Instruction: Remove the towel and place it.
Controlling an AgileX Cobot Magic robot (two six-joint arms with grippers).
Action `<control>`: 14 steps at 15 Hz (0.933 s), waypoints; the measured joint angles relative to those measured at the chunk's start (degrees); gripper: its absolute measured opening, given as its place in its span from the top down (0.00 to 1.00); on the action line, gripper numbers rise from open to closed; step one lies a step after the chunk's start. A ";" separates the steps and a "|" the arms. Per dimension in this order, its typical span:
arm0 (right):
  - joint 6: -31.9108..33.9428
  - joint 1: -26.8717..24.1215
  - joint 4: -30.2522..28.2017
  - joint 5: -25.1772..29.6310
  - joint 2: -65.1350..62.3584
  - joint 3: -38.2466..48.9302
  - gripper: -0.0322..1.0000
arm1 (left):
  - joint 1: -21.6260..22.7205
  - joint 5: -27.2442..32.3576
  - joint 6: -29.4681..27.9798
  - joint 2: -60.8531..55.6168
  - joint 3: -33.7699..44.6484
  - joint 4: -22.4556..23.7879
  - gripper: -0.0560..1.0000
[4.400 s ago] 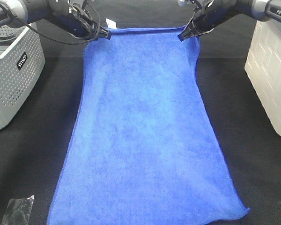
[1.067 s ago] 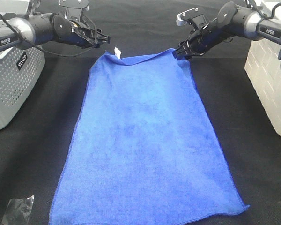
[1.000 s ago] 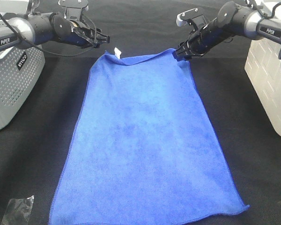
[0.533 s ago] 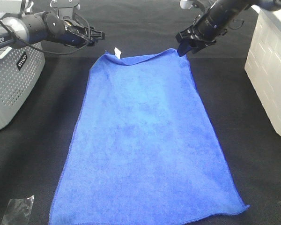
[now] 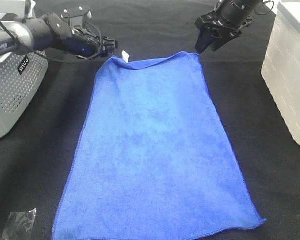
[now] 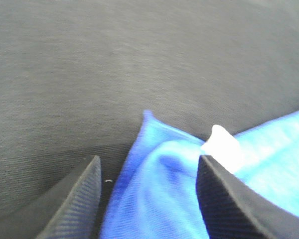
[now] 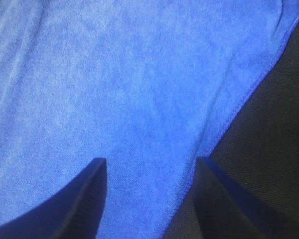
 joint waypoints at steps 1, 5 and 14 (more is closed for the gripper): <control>0.17 0.00 0.00 0.06 0.00 0.00 0.44 | -0.23 -2.12 1.20 0.80 0.00 -0.69 0.43; 0.92 0.00 0.00 0.06 0.00 0.00 0.44 | -1.55 -8.25 2.29 3.27 -0.63 -1.20 0.43; 0.92 0.00 -0.06 0.06 0.00 0.00 0.44 | -2.06 -14.78 1.26 4.93 -1.20 -1.60 0.60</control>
